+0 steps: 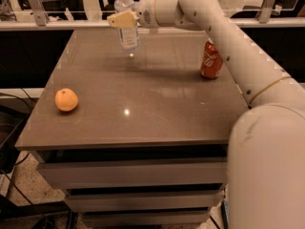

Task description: Move blue plastic bottle near orange

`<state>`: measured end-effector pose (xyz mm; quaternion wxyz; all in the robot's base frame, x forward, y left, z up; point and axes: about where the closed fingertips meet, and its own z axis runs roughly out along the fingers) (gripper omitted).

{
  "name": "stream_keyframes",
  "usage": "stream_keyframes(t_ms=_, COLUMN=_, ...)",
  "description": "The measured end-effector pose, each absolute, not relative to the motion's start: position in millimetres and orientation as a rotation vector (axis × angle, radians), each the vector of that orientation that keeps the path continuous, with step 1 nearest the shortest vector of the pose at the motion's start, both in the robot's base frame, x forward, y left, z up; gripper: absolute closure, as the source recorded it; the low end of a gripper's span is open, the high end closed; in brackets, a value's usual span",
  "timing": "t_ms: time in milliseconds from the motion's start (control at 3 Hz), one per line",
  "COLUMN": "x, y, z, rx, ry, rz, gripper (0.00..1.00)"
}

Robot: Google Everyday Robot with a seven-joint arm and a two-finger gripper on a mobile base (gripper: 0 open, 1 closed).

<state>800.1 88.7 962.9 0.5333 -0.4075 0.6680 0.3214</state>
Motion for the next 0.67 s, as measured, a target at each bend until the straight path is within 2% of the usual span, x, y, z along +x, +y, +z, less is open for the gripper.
stream_keyframes(t_ms=333, x=739.0, y=82.1, z=981.9, rx=-1.022, ry=1.478, rz=0.780, gripper=1.00)
stream_keyframes(t_ms=667, x=679.1, y=104.6, z=979.0, rx=-1.118, ry=1.376, rz=0.845, gripper=1.00)
